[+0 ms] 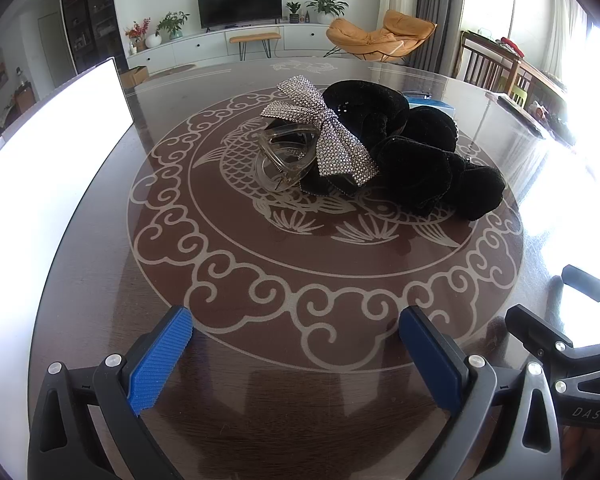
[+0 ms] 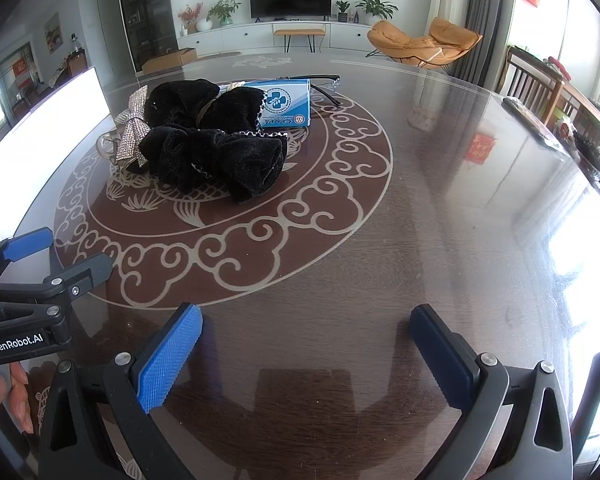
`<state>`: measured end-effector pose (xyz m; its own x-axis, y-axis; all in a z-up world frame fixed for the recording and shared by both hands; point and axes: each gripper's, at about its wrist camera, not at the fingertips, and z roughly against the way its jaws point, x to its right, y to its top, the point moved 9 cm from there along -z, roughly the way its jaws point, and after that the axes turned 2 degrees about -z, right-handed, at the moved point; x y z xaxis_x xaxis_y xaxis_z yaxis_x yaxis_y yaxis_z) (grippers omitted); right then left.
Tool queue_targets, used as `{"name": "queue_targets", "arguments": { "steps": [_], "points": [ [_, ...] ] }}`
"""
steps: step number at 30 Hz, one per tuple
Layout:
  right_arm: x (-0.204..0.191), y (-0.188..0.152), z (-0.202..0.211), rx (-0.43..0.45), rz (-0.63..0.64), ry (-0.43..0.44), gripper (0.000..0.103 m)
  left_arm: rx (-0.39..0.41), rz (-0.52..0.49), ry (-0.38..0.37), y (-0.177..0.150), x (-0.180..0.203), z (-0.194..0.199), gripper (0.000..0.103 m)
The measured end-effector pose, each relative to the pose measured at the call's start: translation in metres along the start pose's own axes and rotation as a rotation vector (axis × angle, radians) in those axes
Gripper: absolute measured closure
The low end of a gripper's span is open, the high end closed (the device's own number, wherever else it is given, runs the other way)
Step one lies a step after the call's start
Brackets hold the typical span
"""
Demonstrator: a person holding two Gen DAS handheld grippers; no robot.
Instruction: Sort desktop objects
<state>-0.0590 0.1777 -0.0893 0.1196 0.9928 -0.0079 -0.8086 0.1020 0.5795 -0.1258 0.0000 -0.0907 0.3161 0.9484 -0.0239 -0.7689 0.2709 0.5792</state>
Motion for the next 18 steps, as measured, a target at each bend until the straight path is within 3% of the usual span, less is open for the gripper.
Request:
{"name": "queue_targets", "arguments": {
  "steps": [18],
  "points": [
    [0.0, 0.0002, -0.0001, 0.0, 0.0, 0.0, 0.0, 0.001, 0.001, -0.001, -0.0005, -0.0008, 0.0014, 0.0]
  ]
}}
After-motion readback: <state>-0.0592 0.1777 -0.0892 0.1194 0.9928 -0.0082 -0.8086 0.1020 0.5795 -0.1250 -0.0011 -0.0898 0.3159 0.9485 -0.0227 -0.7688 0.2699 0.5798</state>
